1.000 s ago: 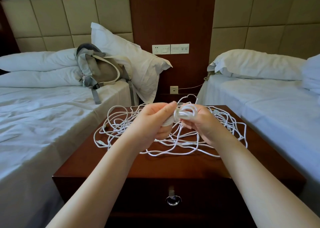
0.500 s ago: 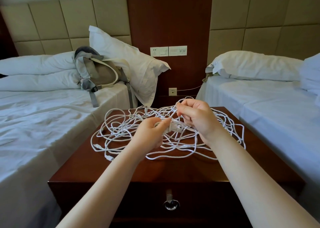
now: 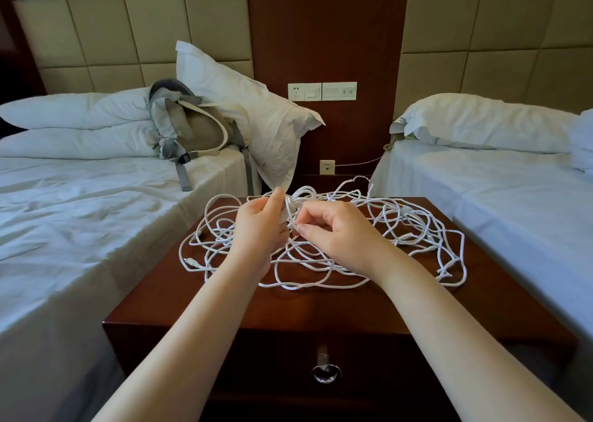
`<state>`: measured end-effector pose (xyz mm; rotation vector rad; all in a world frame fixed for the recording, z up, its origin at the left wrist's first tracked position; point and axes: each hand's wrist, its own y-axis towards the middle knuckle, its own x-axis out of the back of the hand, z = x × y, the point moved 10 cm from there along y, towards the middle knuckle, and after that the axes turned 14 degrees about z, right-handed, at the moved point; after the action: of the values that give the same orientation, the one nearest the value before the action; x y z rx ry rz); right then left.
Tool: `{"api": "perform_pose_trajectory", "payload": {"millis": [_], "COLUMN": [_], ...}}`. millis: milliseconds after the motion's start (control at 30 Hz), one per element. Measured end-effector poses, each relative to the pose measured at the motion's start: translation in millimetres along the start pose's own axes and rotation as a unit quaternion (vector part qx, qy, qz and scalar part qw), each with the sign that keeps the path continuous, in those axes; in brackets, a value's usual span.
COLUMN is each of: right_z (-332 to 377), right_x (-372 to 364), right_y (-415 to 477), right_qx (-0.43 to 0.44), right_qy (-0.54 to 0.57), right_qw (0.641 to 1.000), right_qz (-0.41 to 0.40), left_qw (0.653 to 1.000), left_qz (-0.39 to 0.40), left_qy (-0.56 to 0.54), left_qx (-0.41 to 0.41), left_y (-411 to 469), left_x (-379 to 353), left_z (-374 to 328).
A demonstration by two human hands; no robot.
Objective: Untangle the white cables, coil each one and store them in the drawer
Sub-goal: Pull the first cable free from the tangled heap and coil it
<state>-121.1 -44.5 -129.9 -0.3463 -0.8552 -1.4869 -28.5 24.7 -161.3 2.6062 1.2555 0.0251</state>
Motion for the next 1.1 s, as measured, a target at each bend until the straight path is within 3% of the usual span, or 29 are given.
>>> {"api": "perform_pose_trajectory", "payload": {"millis": [100, 333, 500, 700, 900, 1100], "right_z": [-10, -35, -60, -44, -35, -29], "right_x": [3, 20, 29, 54, 61, 56], "right_y": [0, -9, -17, -21, -23, -18], "right_qx": [-0.015, -0.054, -0.07, -0.011, -0.002, -0.004], "right_qy": [0.025, 0.115, 0.244, 0.232, 0.183, 0.14], "right_qw": [0.999, 0.991, 0.964, 0.964, 0.972, 0.975], "right_qz": [-0.013, -0.032, -0.077, -0.127, -0.148, -0.171], "left_qw": [0.999, 0.984, 0.963, 0.936, 0.945, 0.977], "left_qz": [0.014, 0.158, 0.263, 0.345, 0.295, 0.166], "left_qy": [-0.023, -0.04, 0.009, 0.073, 0.128, 0.11], "left_qx": [-0.03, -0.078, -0.055, 0.017, 0.065, 0.079], "left_y": [-3, -15, -25, -33, -21, -10], "left_x": [-4, -43, -74, -98, -83, -61], "left_z": [-12, -41, -35, -10, 12, 24]}}
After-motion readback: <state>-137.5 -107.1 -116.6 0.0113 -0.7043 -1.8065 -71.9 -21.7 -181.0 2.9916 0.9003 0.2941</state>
